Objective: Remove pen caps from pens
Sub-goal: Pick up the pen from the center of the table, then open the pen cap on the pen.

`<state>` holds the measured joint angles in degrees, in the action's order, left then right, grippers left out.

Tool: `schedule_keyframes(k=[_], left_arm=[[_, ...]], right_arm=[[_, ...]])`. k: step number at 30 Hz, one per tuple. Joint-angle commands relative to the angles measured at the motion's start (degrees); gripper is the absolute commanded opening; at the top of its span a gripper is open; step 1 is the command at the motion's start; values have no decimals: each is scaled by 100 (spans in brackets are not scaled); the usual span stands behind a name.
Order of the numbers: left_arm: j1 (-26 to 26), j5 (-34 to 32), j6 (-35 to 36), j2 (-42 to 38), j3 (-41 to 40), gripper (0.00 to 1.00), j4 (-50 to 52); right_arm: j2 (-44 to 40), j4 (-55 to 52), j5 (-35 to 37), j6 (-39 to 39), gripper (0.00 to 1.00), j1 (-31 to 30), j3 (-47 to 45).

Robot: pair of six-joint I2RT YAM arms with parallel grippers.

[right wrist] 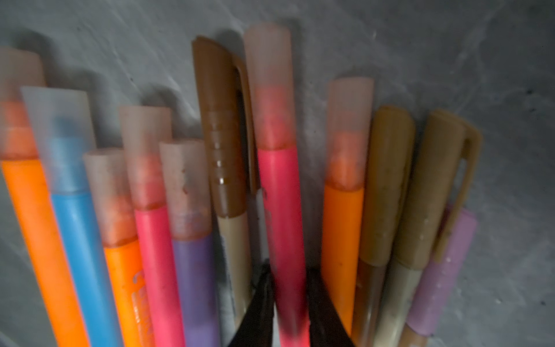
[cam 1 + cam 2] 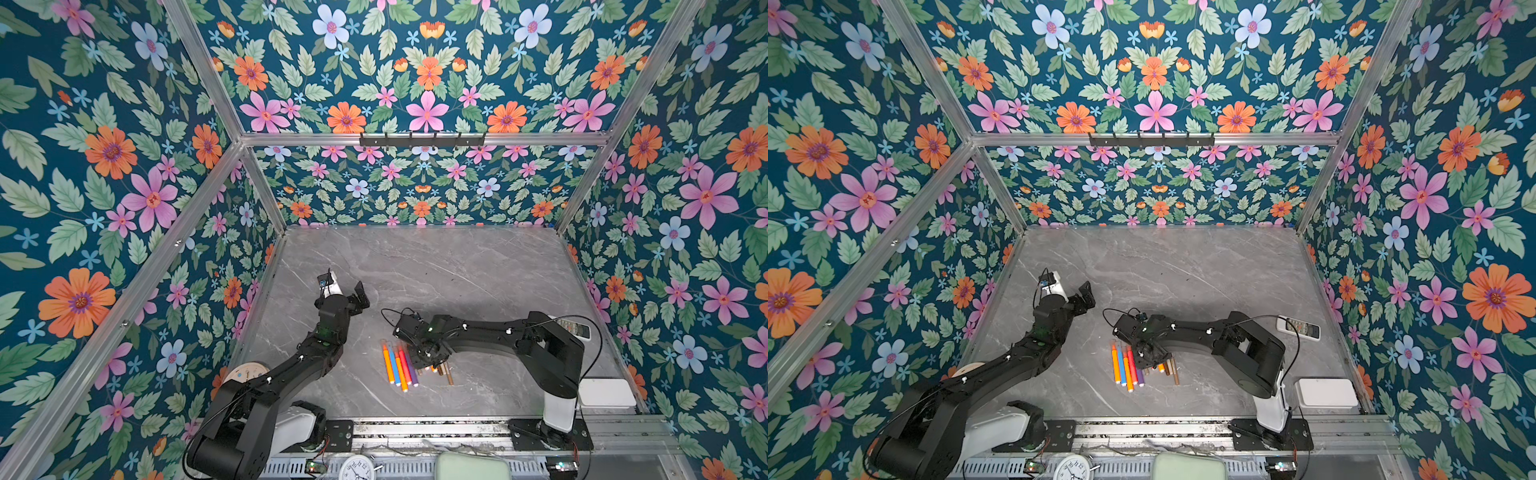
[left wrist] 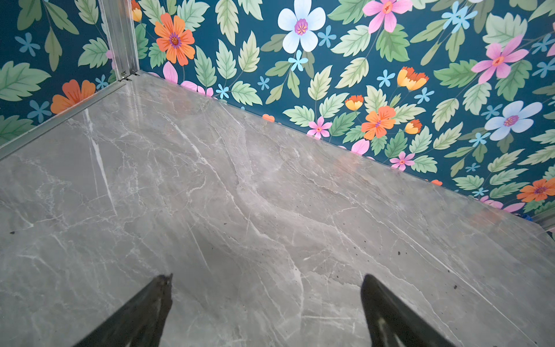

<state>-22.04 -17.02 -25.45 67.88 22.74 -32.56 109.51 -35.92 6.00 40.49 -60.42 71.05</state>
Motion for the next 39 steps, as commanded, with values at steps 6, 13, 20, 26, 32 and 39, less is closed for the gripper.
schedule_keyframes(k=[6,13,20,26,32,39], left_arm=[[6,18,20,-57,17,100,-33],[5,282,84,-124,85,100,108],[2,853,158,-169,63,96,75],[-62,2344,-518,-270,-86,88,-39],[-330,3949,-1591,-13,-244,86,-943],[-774,4194,-2584,402,306,84,-731]], right_arm=[[-29,-250,275,96,6,-13,-2],[-290,-291,555,5,3,-12,50],[-946,-10,682,-28,1,-13,-174],[-2049,703,673,-169,2,8,-829],[-3064,1801,-410,-564,2,384,-1743],[-3943,2277,-1602,-942,2,640,-2464]])
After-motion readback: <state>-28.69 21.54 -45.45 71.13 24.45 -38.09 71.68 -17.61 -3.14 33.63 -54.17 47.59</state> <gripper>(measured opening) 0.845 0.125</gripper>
